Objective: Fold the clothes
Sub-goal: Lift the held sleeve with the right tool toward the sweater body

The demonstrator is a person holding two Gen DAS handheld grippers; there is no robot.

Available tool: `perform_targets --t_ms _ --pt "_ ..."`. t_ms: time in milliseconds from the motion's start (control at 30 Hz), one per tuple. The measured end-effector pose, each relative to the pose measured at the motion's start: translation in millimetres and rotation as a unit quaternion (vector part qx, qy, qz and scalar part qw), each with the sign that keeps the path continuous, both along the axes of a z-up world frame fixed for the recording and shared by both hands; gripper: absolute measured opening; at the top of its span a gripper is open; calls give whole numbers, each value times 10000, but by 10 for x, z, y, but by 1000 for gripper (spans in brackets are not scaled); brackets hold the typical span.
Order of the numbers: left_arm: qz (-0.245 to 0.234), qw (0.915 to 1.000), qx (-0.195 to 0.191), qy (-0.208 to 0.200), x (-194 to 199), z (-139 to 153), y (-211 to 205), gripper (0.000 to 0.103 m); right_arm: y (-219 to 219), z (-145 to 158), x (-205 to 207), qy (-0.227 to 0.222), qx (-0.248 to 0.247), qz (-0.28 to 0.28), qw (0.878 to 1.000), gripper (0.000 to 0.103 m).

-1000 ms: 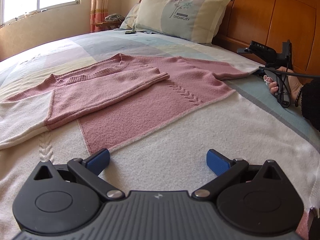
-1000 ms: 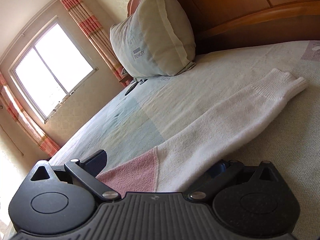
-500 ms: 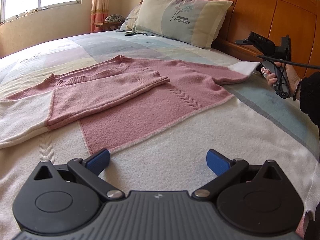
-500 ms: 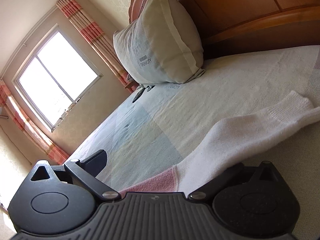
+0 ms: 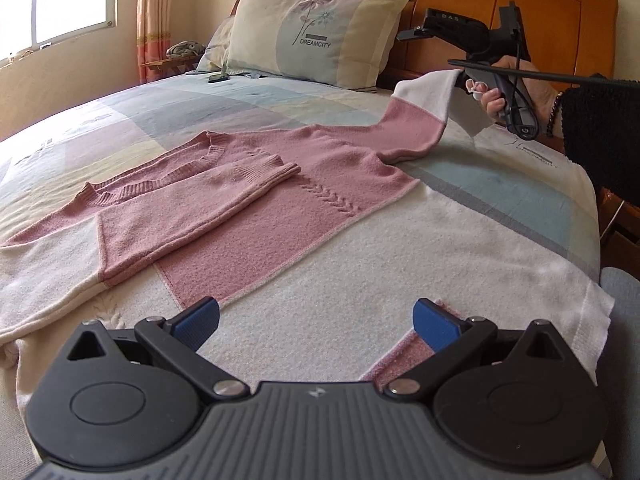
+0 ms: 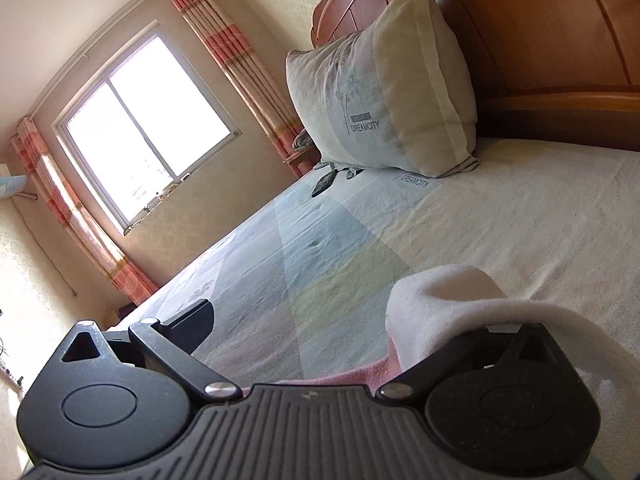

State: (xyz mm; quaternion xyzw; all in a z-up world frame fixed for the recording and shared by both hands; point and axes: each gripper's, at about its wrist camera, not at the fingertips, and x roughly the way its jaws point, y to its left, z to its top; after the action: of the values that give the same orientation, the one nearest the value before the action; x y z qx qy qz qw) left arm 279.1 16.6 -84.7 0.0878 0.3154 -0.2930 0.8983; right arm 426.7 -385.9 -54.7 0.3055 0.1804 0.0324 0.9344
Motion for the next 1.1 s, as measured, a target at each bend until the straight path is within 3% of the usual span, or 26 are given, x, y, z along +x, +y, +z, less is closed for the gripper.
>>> perform_targets --t_ms 200,367,733,1100 --pt "-184 9998 -51 -85 -142 78 133 102 461 222 65 -35 -201 302 9993 103" --pt "-19 9998 -18 -186 -230 106 278 102 882 389 154 -68 -342 636 9974 103" --pt "362 9984 -361 -253 -301 180 655 102 1713 735 299 -202 -697 1203 9901 103" --pt "595 9963 -567 -234 -321 199 871 102 2440 829 383 -128 -1073 1835 9771 103"
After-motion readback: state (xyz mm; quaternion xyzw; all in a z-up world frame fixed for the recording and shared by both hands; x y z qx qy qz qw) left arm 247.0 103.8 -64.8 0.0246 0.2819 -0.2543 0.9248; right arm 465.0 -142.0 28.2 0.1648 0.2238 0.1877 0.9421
